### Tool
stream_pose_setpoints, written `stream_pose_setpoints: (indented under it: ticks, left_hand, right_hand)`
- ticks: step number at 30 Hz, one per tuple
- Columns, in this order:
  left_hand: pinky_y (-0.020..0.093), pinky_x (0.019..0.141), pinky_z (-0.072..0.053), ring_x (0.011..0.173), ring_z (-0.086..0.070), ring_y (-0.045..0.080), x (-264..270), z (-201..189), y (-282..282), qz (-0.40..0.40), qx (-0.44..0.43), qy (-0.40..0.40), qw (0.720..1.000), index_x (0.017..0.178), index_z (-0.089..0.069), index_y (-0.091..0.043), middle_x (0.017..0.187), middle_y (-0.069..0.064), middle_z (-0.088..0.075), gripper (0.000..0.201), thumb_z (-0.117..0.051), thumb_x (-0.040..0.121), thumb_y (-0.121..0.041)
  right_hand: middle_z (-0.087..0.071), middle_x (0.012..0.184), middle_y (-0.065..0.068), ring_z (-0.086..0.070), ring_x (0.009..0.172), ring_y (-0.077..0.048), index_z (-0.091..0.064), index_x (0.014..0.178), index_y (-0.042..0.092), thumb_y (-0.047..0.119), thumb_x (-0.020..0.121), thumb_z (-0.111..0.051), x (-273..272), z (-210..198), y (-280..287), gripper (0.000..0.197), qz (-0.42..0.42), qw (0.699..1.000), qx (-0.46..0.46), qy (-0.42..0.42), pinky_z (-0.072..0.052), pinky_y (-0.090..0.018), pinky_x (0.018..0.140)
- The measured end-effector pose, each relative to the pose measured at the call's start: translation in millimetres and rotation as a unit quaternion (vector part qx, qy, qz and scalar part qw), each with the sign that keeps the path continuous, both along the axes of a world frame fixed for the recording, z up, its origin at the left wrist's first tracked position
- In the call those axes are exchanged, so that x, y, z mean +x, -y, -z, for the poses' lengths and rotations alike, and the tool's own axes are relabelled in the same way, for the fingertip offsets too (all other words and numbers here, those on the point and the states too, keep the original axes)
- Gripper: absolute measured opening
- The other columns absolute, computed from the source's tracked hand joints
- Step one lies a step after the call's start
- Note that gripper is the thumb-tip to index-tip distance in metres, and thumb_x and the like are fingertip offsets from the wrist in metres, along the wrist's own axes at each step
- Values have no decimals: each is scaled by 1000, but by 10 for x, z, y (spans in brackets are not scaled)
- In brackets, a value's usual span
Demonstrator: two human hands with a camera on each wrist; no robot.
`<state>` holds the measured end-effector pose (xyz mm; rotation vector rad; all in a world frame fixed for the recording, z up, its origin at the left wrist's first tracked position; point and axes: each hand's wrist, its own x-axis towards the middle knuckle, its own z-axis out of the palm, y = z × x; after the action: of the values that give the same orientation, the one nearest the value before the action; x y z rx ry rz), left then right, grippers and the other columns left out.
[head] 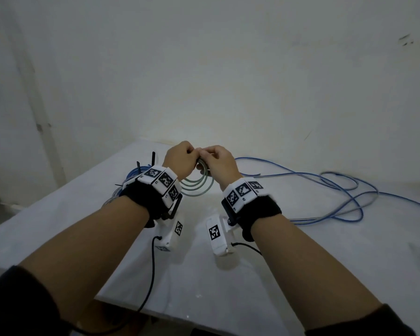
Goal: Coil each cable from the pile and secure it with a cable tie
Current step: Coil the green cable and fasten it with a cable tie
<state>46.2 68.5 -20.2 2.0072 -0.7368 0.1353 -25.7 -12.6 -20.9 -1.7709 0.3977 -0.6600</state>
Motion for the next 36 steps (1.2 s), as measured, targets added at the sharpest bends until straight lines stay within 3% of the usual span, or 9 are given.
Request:
stream_pose_setpoints:
  ticks: [6,11,15,20,23,26,30,33,36]
  left_hand:
    - [26,73,-31,84,-48,21,-113,-9,-61,34,27,-5,999,98,-55,-1,89,6,-54,32,-39,99,-28]
    - [29,65,-33,83,-48,20,-184,22,-95,89,69,3,994,92,-48,-7,83,3,-52,20,-41,98,-25]
    - [17,58,-31,79,-45,19,-203,53,-113,118,95,29,988,90,-46,-9,74,-5,-47,18,-42,98,-24]
    - [27,66,-29,79,-45,18,-247,105,-151,155,103,73,980,91,-48,-12,85,2,-52,9,-45,97,-18]
    - [27,63,-28,79,-45,19,-261,137,-170,172,112,96,974,94,-52,-9,84,2,-52,11,-45,97,-17]
    - [27,61,-30,79,-45,19,-296,152,-155,186,115,104,970,96,-53,-6,86,3,-53,13,-44,97,-16]
    - [17,63,-32,80,-46,18,-317,128,-147,193,111,107,969,95,-53,-7,88,4,-54,12,-45,97,-16]
    - [26,65,-33,83,-49,19,-298,132,-147,178,103,84,975,97,-54,-5,90,5,-56,16,-45,97,-17]
    - [27,71,-33,84,-48,19,-278,137,-117,144,109,50,982,92,-50,-10,92,5,-56,15,-43,98,-21]
  right_hand:
    - [-60,67,-9,-54,56,-18,-55,84,6,12,93,-50,-73,58,-67,11,15,996,86,12,-47,-39,69]
    - [-57,66,-13,-49,51,-18,-57,75,2,17,94,-54,-167,53,-19,25,14,983,184,-22,-44,-28,53]
    - [-56,65,-15,-49,49,-20,-58,75,-2,13,90,-60,-237,17,23,21,20,963,262,-56,-44,-26,47]
    - [-64,85,-18,-61,68,-21,-61,80,3,2,82,-64,-206,22,66,4,43,959,270,-80,-52,-27,56]
    - [-59,71,-14,-54,60,-19,-61,76,5,-6,85,-58,-209,-8,75,14,53,955,279,-81,-51,-29,67]
    - [-55,65,-12,-50,59,-19,-66,96,0,-10,84,-55,-215,-48,78,20,68,961,252,-87,-46,-29,61]
    - [-57,66,-7,-58,71,-20,-65,108,0,-4,86,-55,-201,-22,110,24,62,973,201,-92,-53,-29,72]
    - [-56,67,-4,-53,59,-14,-64,83,13,-2,86,-57,-199,-6,107,17,48,981,163,-93,-50,-22,59]
    - [-65,79,-15,-63,74,-28,-60,66,17,3,79,-64,-124,50,97,19,64,987,106,-103,-54,-40,82]
